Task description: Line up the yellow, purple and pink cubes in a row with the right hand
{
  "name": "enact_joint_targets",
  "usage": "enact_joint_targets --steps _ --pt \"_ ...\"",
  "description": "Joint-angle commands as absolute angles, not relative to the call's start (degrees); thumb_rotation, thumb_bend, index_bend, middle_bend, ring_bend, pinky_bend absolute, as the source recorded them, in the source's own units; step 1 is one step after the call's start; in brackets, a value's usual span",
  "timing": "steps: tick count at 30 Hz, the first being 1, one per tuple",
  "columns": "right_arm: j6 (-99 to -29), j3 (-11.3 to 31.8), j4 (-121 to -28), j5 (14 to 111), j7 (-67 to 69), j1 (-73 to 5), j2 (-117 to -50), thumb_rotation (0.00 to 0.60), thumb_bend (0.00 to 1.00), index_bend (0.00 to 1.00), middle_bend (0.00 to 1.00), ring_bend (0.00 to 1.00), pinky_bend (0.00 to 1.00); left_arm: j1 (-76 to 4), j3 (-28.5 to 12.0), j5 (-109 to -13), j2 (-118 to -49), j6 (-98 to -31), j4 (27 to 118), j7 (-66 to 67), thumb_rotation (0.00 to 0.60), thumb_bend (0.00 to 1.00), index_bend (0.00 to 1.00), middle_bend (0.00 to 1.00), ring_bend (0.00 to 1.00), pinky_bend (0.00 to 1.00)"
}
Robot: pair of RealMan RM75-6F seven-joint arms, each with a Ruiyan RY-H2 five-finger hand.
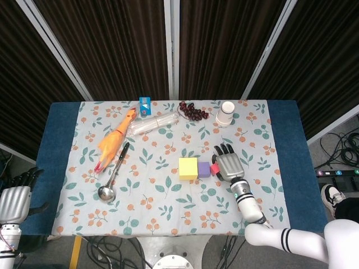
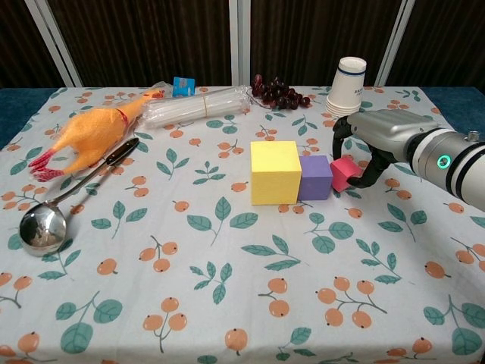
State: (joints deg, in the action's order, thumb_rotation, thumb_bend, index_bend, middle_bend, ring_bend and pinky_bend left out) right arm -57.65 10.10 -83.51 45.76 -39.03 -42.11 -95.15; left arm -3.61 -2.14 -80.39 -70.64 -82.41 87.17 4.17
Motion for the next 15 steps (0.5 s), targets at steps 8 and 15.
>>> enact_joint_targets --steps 8,15 --pt "-58.3 9.5 -83.6 45.1 -39.4 -42.5 -95.7 0.600 0.18 0.46 0.08 0.00 0.00 -3.7 -2.1 -80.5 -70.9 -82.1 86.6 3.6 0.600 0.09 0.22 0.23 0.18 0.21" --pt "-58.9 9.1 -84.1 44.9 -39.5 -42.5 -95.6 0.600 0.15 0.40 0.07 0.00 0.00 -3.5 -2.0 -80.6 -71.1 -82.2 86.1 3.1 0.600 0.09 0.22 0.23 0.18 0.21"
